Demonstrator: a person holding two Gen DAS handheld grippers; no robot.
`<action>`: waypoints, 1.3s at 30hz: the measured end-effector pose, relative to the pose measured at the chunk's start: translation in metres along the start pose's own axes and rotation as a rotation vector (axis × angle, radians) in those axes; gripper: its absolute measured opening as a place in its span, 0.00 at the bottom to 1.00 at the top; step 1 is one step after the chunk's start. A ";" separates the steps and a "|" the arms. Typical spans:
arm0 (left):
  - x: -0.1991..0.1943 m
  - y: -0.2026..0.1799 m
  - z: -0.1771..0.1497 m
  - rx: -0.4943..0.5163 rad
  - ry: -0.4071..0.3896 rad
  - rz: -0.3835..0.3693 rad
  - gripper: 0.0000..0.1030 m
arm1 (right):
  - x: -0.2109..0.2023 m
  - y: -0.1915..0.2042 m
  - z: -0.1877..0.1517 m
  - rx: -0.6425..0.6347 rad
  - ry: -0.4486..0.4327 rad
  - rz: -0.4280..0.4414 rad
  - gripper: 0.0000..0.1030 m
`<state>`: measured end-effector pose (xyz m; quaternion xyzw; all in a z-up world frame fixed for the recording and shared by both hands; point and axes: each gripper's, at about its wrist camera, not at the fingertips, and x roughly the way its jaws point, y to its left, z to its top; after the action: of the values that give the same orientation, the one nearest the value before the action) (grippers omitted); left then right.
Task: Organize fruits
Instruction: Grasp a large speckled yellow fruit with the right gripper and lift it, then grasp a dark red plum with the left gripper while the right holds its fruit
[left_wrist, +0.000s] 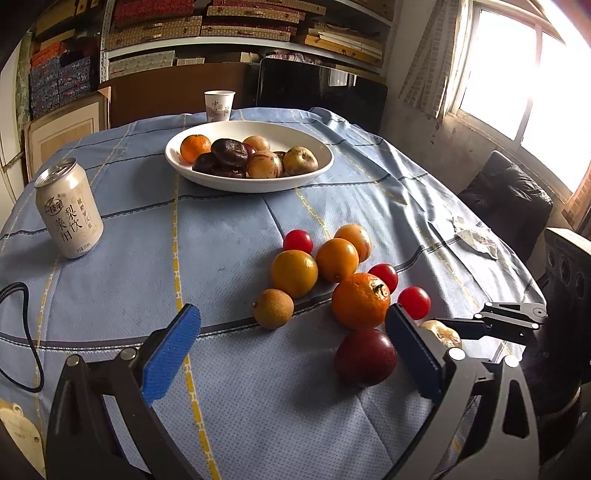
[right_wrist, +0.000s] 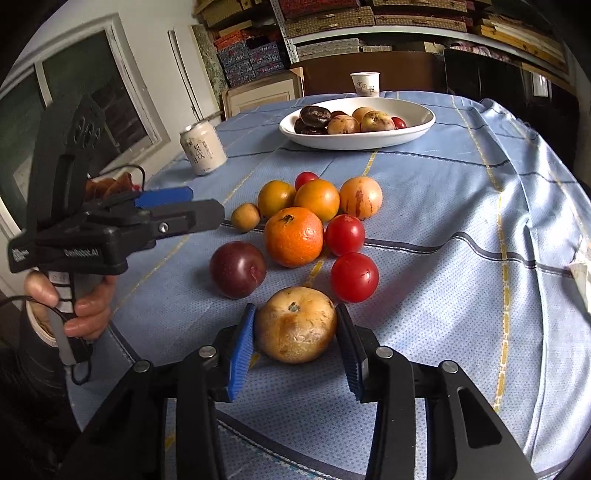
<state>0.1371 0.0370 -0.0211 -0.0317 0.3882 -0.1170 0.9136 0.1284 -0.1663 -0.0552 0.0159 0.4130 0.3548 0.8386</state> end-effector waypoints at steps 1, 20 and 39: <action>0.000 0.000 0.000 0.001 0.002 -0.002 0.95 | -0.004 -0.005 0.000 0.023 -0.025 0.034 0.41; 0.023 -0.033 -0.016 0.137 0.187 -0.248 0.58 | -0.033 -0.036 -0.001 0.188 -0.220 0.119 0.42; 0.028 -0.031 -0.011 0.121 0.181 -0.162 0.53 | -0.028 -0.033 0.000 0.184 -0.189 0.116 0.42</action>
<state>0.1423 0.0007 -0.0437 0.0032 0.4575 -0.2158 0.8626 0.1363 -0.2085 -0.0467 0.1499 0.3613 0.3601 0.8470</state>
